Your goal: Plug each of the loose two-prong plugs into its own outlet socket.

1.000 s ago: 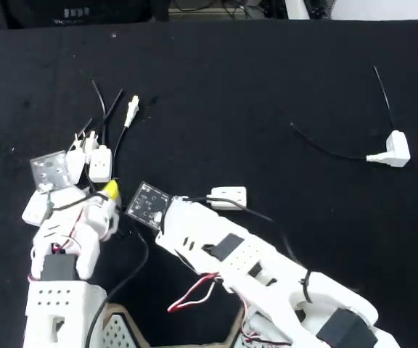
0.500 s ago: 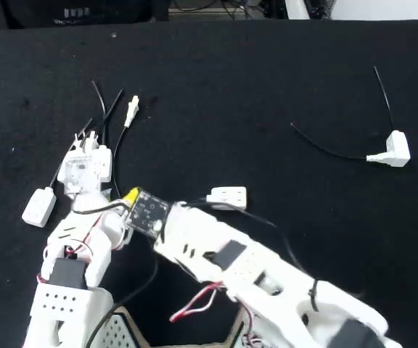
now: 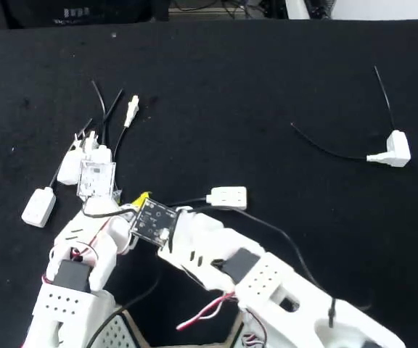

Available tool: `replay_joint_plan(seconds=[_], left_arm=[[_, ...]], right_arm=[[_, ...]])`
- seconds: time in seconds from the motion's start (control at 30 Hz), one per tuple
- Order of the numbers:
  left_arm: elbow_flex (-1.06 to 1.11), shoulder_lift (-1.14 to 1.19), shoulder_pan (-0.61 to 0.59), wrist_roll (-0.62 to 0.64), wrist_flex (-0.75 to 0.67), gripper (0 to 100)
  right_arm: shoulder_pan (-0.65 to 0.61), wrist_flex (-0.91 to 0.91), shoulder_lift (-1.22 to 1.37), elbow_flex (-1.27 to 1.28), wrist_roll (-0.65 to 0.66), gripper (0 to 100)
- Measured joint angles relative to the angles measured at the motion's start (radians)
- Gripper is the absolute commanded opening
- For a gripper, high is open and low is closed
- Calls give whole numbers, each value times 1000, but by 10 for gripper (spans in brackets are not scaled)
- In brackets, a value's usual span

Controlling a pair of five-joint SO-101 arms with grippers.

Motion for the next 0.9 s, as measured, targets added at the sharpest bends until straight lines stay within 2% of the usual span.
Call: replay_joint_plan(seconds=[0.23,0.5,0.67,0.9], left_arm=[[0,0,0,-5,2,178],[0,0,0,-5,-12,178],[0,0,0,-5,-12,178],[0,0,0,-5,-12,178]], right_arm=[[-6,150,-193,20,0,11],[-5,152,-250,40,-5,11],[-6,152,-250,41,-92,11],[-11,152,-250,41,-117,11]])
